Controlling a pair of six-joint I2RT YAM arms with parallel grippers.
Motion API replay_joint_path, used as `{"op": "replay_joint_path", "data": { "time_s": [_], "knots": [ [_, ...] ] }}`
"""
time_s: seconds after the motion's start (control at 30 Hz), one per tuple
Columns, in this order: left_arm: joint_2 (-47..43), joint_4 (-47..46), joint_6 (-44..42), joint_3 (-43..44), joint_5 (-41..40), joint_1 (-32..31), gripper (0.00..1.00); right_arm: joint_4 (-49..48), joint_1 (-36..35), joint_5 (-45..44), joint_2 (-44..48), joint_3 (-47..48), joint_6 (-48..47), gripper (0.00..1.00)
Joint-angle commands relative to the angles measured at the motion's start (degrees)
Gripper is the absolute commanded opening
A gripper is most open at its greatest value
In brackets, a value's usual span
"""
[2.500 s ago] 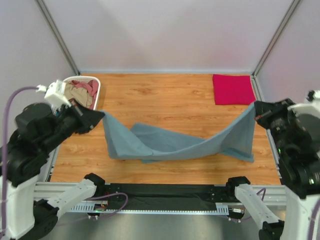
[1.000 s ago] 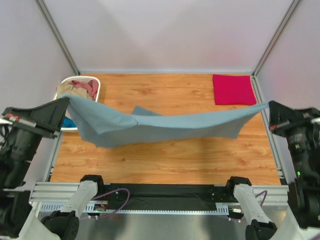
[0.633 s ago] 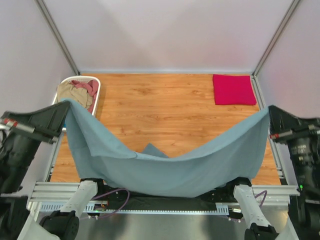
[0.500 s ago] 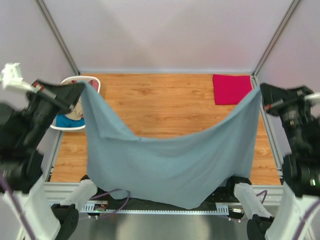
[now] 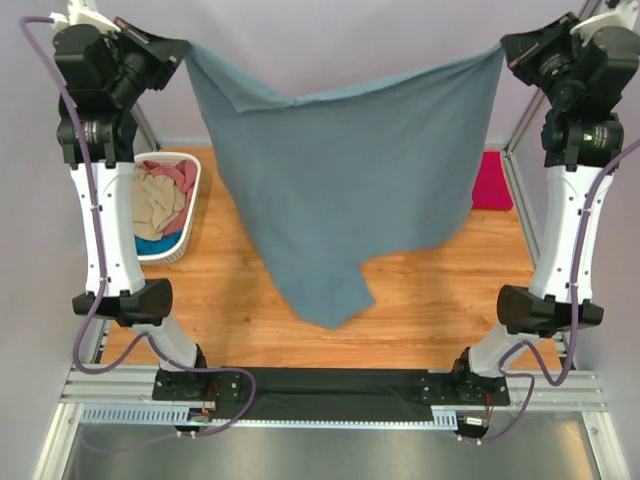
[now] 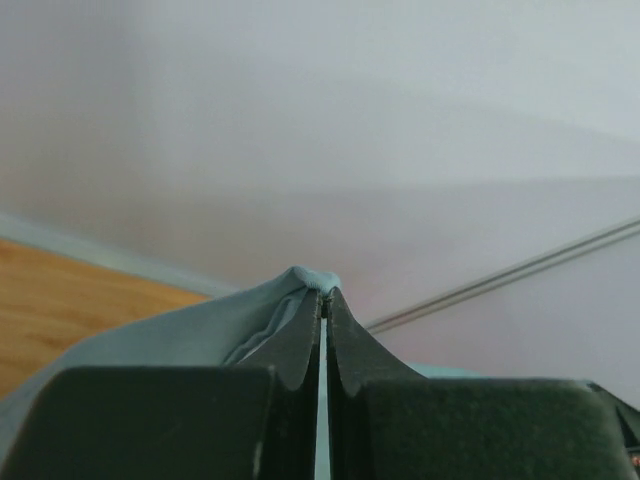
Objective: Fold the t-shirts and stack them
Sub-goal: Flatten the tshirt out
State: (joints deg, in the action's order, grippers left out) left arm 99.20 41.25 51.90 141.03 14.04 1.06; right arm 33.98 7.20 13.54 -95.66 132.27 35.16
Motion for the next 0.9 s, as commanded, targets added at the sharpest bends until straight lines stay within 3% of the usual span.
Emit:
{"op": "replay_joint_path", "data": {
  "time_s": [0.0, 0.17, 0.23, 0.5, 0.63, 0.73, 0.77, 0.87],
  "knots": [
    [-9.6, -13.6, 4.4, 0.5, 1.3, 2.3, 0.00, -3.1, 2.8, 1.5, 3.6, 8.0, -3.0, 0.00],
    [-19.4, -14.6, -2.8, -9.4, -0.7, 2.2, 0.00, -4.9, 4.8, 3.4, 11.6, -2.2, -4.9, 0.00],
    [-24.7, -14.8, -4.5, -13.7, -0.9, 2.3, 0.00, -6.1, 4.8, 4.1, 15.0, -10.7, -5.8, 0.00],
    [-49.1, -11.4, -4.3, -53.4, 5.0, 2.2, 0.00, -5.9, 4.7, 4.3, 36.7, -51.0, -9.9, 0.00],
    [-59.2, 0.6, -5.9, -70.3, 5.5, 2.2, 0.00, 1.2, 4.7, 3.9, 45.9, -63.9, -10.5, 0.00],
    [-66.3, 13.4, -8.8, -76.0, 0.5, 0.5, 0.00, 8.7, 4.6, 5.7, 51.4, -69.1, -10.6, 0.00],
    [-68.8, 15.8, -9.2, -77.2, -4.8, -0.8, 0.00, 9.9, 3.4, 5.7, 52.8, -72.7, -10.5, 0.00],
    [-73.2, 21.5, -9.7, -81.3, -11.1, -1.0, 0.00, 14.8, 1.9, 3.4, 56.3, -79.7, -9.1, 0.00]
  ]
}}
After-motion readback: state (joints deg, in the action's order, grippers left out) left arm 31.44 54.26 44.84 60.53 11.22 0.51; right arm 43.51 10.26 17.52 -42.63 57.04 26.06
